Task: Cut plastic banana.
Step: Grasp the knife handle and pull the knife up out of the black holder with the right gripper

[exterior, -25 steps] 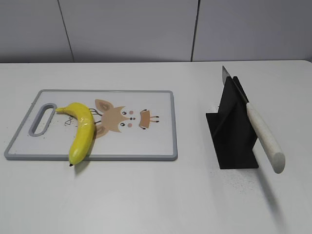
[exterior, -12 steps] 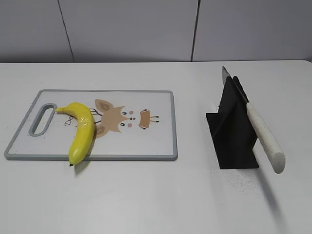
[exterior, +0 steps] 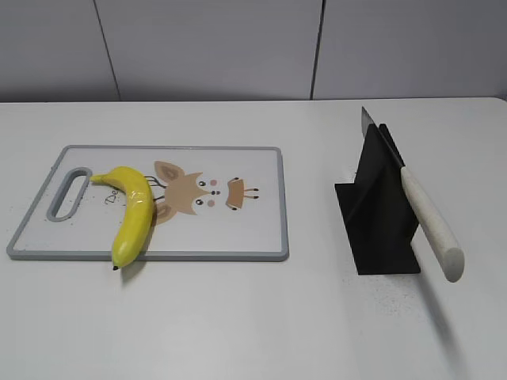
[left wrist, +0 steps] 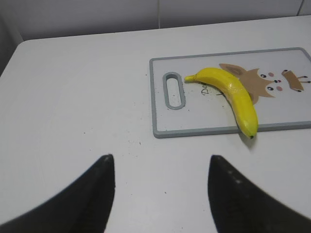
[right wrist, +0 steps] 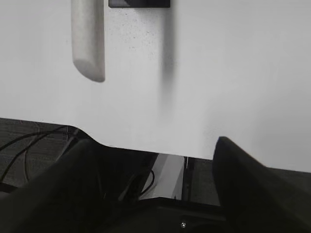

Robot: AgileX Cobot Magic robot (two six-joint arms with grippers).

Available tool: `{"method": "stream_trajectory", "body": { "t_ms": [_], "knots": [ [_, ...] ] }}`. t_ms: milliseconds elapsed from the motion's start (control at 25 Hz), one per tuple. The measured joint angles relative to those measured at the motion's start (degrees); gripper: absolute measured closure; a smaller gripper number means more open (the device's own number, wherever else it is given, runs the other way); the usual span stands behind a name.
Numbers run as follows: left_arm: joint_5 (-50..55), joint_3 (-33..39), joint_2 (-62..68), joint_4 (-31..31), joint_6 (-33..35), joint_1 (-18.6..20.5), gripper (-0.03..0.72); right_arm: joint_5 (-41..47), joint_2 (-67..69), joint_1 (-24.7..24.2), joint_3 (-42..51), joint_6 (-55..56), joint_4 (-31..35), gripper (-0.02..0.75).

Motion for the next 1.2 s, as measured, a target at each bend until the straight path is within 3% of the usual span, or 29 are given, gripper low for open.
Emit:
{"method": "stream_trajectory", "body": {
  "t_ms": [280, 440, 760, 1200],
  "knots": [
    [0.0, 0.0, 0.0, 0.0, 0.0, 0.0, 0.105, 0.0, 10.87, 0.0, -8.48, -0.31, 4.14, 0.148],
    [0.0, 0.0, 0.0, 0.0, 0.0, 0.0, 0.105, -0.06, 15.98, 3.89, -12.11, -0.31, 5.58, 0.148],
    [0.0, 0.0, 0.0, 0.0, 0.0, 0.0, 0.105, -0.06, 26.55, 18.76, -19.14, 7.57, -4.51, 0.153],
    [0.0, 0.0, 0.0, 0.0, 0.0, 0.0, 0.105, -1.18, 38.38, 20.13, -20.66, 13.56, -7.95, 0.22]
  ]
}}
